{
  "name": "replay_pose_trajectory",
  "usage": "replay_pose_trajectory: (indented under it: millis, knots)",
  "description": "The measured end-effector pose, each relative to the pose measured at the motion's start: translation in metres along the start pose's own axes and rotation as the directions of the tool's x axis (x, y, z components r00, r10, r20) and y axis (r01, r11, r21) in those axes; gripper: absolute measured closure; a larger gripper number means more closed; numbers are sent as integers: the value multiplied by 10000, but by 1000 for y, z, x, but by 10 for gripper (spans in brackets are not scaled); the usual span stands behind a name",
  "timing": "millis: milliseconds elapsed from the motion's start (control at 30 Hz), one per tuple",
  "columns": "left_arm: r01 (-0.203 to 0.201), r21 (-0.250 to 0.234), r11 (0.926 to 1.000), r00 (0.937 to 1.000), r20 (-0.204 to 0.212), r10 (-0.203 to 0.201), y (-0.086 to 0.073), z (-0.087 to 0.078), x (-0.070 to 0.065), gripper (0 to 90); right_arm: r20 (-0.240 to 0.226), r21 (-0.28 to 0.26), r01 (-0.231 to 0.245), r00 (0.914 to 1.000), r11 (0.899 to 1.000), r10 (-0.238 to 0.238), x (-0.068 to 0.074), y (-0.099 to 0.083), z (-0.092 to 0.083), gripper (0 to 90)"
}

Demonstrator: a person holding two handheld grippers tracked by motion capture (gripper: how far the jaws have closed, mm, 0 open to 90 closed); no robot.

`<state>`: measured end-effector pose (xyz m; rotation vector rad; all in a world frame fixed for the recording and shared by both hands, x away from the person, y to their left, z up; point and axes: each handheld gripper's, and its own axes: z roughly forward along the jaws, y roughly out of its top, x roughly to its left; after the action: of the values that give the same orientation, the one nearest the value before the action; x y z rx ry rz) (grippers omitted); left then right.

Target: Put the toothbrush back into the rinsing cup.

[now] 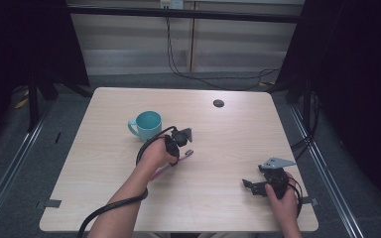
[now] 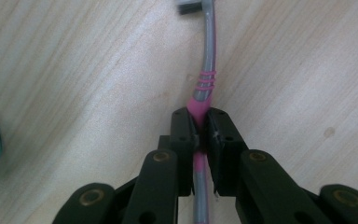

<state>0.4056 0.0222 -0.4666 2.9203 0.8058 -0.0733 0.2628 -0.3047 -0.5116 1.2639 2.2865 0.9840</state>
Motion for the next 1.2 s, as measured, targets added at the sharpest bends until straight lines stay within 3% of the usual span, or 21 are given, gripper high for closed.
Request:
replay_pose_trajectory:
  millis: [300, 567, 767, 867, 933, 1000, 1033, 1067, 1100, 1133, 1200]
  knots:
    - [261, -959, 9951, 9996, 70, -256, -14, -10, 6, 821, -2, 8, -12, 10000, 10000, 12, 0, 0, 0, 113]
    - [586, -1716, 9834, 9983, 179, -564, -22, -26, 10, 822, -20, 0, -13, 10000, 10000, 13, 0, 0, 0, 113]
    - [635, -1982, 9781, 9976, 387, -569, -22, -36, 10, 823, -2, 8, -13, 10000, 10000, 13, 0, 0, 0, 113]
    - [613, -2054, 9767, 9980, 289, -566, -22, -39, 9, 822, -3, 5, -10, 10000, 10000, 10, 0, 0, 0, 113]
    - [703, -2401, 9682, 9972, 427, -618, -23, -45, 9, 822, -10, -14, 20, 10000, 10000, -20, 0, 0, 0, 114]
    - [704, -2474, 9664, 9972, 405, -623, -24, -47, 10, 822, -11, -12, 14, 10000, 10000, -14, 0, 0, 0, 114]
    - [785, -2687, 9600, 9966, 442, -691, -26, -50, 11, 822, -11, -13, 17, 10000, 10000, -17, 0, 0, 0, 114]
    - [785, -2687, 9600, 9966, 442, -691, -26, -50, 11, 822, -7, -15, 23, 10000, 10000, -23, 0, 0, 0, 113]
    - [868, -2859, 9543, 9961, 379, -792, -28, -52, 12, 822, -7, -14, 15, 10000, 10000, -15, 0, 0, 0, 113]
    - [868, -2859, 9543, 9961, 379, -792, -28, -52, 12, 822, -7, -14, 15, 10000, 10000, -15, 0, 0, 0, 113]
    - [995, -3061, 9468, 9950, 332, -938, -30, -55, 14, 822, -5, -15, 24, 10000, 10000, -24, 0, 0, 1, 113]
